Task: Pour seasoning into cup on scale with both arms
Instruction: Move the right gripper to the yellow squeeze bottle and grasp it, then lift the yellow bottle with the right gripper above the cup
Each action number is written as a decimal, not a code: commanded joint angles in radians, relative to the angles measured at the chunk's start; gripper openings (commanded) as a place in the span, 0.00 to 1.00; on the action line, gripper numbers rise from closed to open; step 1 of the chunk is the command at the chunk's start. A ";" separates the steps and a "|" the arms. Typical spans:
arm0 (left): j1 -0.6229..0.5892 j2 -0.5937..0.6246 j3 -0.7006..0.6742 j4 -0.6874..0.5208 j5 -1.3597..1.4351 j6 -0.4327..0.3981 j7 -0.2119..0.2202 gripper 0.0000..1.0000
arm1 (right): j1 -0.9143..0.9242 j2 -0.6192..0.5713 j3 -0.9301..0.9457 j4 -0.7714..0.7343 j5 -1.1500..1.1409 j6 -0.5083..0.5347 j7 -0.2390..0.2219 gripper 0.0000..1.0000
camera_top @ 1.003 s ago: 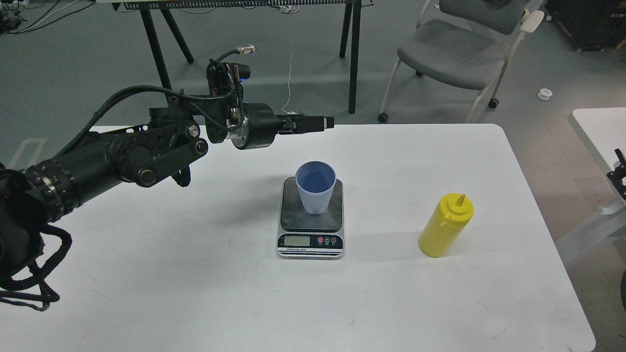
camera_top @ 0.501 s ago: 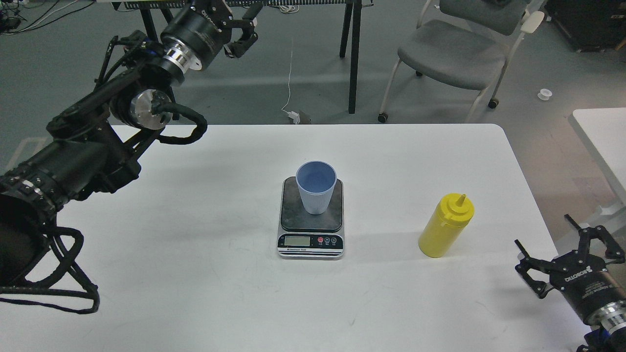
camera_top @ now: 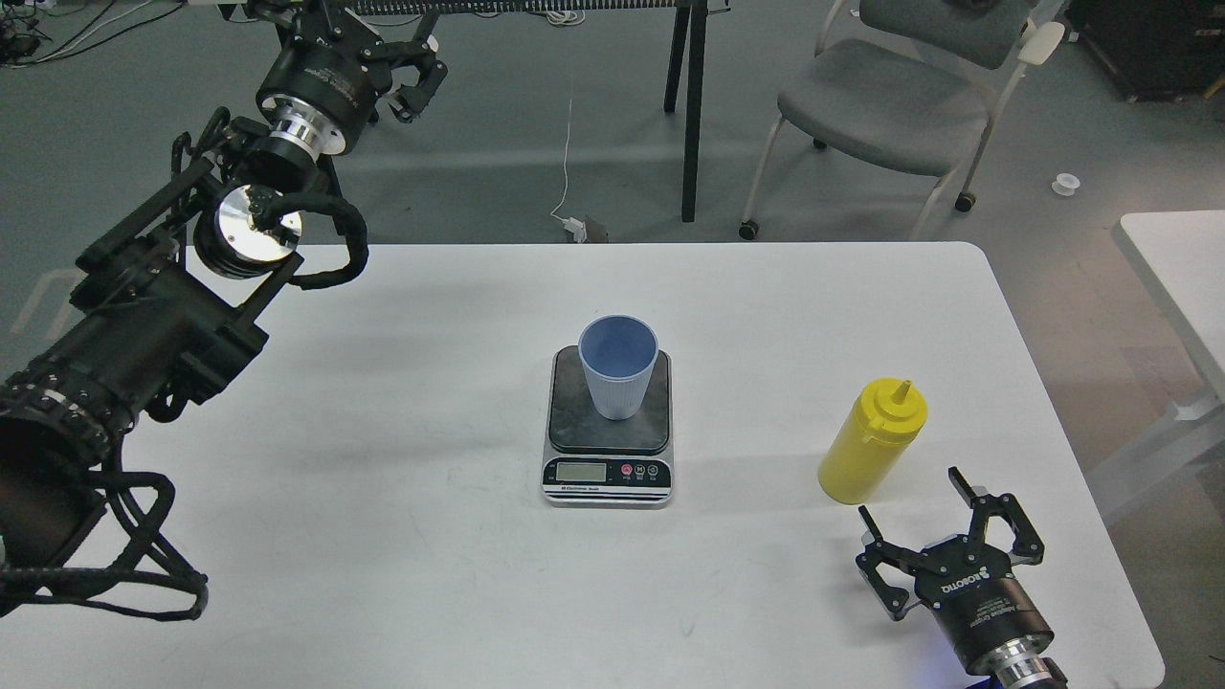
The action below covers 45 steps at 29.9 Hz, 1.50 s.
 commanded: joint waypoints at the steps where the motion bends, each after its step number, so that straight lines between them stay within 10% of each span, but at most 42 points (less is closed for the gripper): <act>1: 0.000 0.001 0.003 0.000 0.001 0.002 0.000 0.99 | 0.011 0.070 0.004 -0.039 0.000 0.000 0.000 0.99; 23: 0.002 0.022 0.079 -0.001 0.007 0.002 0.003 0.99 | 0.159 0.156 0.041 -0.166 0.000 0.000 0.076 0.94; 38: -0.002 0.021 0.078 -0.014 0.007 0.037 0.003 0.99 | 0.281 0.235 0.036 -0.281 0.000 0.000 0.096 0.45; 45: -0.003 0.039 0.076 -0.017 0.006 0.036 0.003 0.99 | 0.318 0.131 0.133 -0.148 -0.072 0.000 0.098 0.44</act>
